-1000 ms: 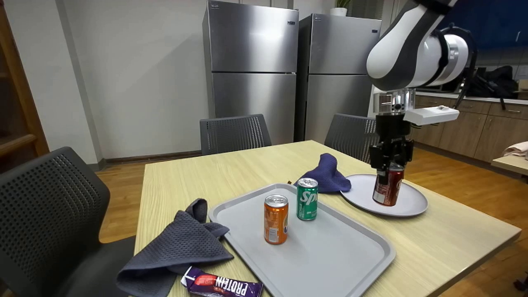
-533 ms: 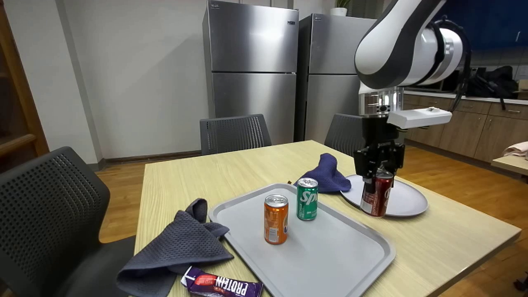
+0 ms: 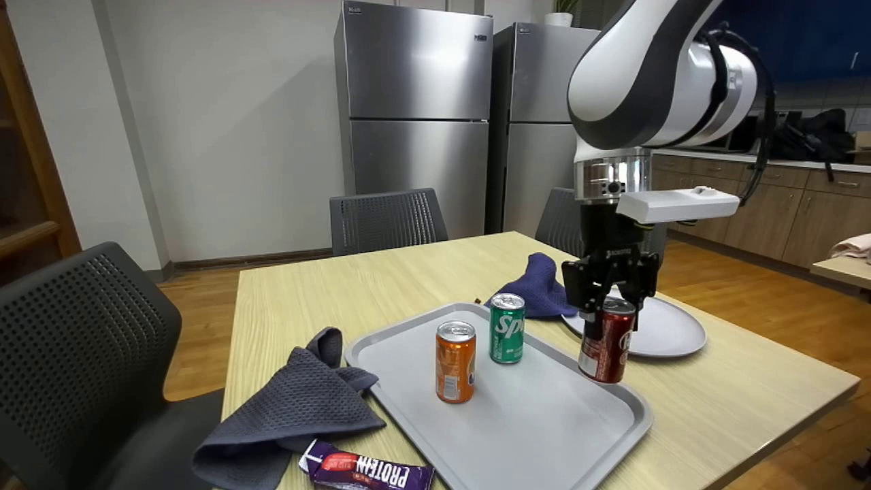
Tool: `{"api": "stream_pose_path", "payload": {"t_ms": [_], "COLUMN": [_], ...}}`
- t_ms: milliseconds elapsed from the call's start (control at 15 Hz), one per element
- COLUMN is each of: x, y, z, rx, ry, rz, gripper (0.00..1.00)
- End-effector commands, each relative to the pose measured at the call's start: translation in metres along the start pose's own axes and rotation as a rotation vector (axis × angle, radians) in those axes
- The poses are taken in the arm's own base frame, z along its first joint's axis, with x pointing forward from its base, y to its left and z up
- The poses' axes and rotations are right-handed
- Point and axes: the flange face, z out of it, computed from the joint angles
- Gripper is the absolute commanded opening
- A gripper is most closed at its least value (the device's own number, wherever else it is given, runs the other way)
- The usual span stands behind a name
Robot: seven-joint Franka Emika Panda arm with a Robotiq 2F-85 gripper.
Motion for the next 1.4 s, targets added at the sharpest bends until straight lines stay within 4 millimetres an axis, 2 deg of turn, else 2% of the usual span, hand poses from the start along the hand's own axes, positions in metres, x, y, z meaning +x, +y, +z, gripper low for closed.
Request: {"api": "stream_pose_path", "payload": {"t_ms": [0, 333, 667, 1333], "x": [-0.009, -0.009, -0.005, 0.005], "y": [-0.018, -0.036, -0.050, -0.058], "z": [-0.003, 0.004, 0.019, 0.040], "rx": [0.013, 0.024, 0.021, 0.026], "ry": [0.004, 0.023, 0.039, 0.048], "rz": [0.038, 0.063, 0.091, 0.182], "gripper": [0.38, 0.38, 0.38, 0.38]}}
